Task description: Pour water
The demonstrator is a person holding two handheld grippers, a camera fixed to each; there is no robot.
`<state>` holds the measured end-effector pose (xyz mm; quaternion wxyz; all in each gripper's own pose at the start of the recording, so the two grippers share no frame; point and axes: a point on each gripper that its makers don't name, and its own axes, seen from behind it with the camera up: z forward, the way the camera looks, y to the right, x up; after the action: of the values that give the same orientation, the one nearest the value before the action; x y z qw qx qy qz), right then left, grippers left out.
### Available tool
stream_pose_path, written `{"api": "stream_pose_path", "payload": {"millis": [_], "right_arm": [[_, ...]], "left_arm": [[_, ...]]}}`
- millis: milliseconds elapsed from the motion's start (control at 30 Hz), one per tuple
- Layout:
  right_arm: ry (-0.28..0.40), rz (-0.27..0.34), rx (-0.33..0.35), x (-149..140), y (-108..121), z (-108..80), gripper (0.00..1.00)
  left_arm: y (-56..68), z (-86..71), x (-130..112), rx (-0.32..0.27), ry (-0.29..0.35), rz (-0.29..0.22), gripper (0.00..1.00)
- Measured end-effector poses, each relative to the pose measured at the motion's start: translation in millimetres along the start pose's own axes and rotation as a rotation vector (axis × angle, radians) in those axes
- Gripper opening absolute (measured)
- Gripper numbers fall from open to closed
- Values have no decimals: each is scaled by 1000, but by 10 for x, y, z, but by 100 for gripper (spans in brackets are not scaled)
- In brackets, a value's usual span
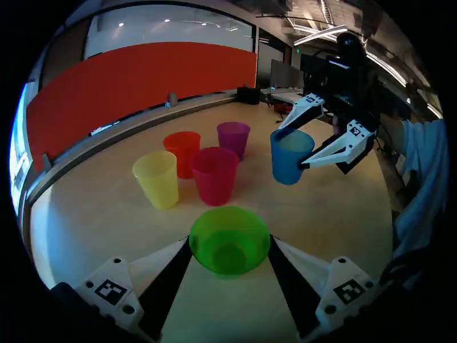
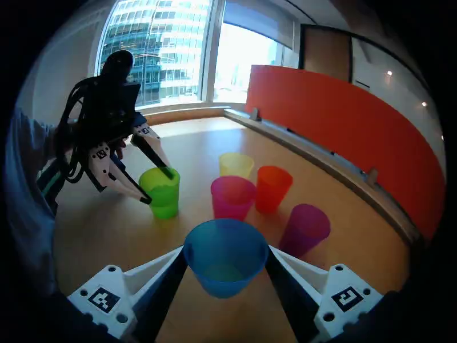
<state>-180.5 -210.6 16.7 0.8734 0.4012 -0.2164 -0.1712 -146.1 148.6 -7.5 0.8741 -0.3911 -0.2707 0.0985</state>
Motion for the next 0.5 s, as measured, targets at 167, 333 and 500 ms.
{"api": "stream_pose_path", "payload": {"millis": [167, 333, 500], "right_arm": [[-9, 4, 1, -63, -17, 45, 94], [-20, 6, 1, -135, -33, 82, 94], [-27, 1, -1, -186, -40, 117, 94]], "left_arm": [[-3, -36, -23, -1, -10, -7, 91], [-11, -73, -74, -3, -20, -26, 92], [-21, -124, -110, 10, -25, -18, 92]]}}
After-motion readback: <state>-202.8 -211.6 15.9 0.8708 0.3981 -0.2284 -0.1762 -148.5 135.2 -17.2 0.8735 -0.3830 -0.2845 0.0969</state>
